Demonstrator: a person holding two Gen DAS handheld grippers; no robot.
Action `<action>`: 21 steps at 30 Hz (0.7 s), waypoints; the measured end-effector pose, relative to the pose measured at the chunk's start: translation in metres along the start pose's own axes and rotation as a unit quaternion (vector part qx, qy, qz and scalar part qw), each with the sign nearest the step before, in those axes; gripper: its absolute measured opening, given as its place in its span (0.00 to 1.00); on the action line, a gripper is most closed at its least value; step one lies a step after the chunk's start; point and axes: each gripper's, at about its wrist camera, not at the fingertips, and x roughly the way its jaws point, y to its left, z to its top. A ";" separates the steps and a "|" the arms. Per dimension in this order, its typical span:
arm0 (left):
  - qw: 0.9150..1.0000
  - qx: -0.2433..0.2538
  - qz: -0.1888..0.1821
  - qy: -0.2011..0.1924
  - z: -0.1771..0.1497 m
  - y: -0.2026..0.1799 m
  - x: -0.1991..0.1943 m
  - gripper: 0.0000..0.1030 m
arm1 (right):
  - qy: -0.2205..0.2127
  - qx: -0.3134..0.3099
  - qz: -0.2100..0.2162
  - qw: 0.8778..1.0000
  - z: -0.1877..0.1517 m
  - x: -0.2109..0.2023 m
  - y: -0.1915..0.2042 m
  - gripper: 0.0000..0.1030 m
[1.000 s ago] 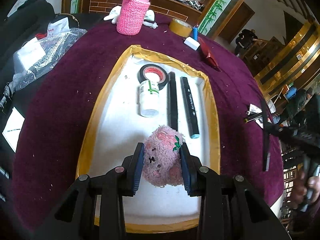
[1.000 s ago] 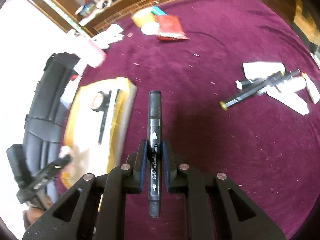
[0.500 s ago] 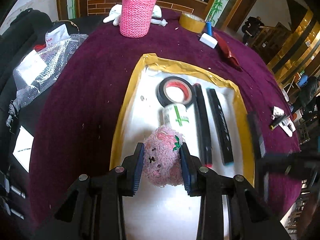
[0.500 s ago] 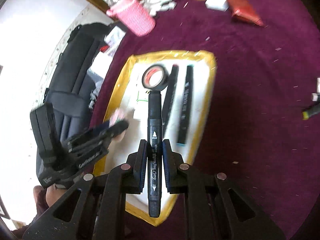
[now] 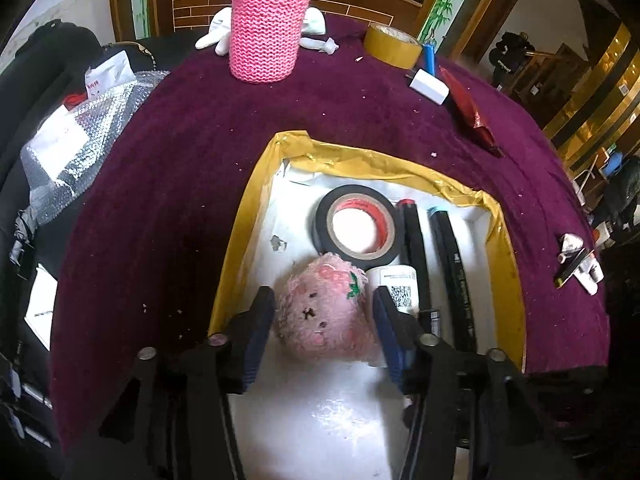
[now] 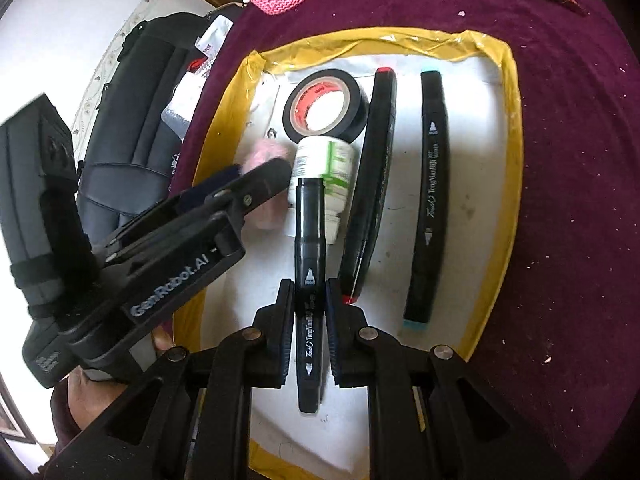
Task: Organize objects
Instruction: 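Lower the pom-pom and marker into the tray with both grippers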
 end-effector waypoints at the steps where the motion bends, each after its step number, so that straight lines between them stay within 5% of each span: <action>1: 1.000 -0.003 -0.004 0.002 0.000 0.000 -0.002 0.49 | 0.001 0.000 0.001 1.000 0.000 0.001 0.000 0.13; 21: 0.991 -0.115 -0.017 -0.068 -0.019 0.052 -0.081 0.54 | 0.044 -0.048 0.028 0.997 0.006 0.045 0.046 0.13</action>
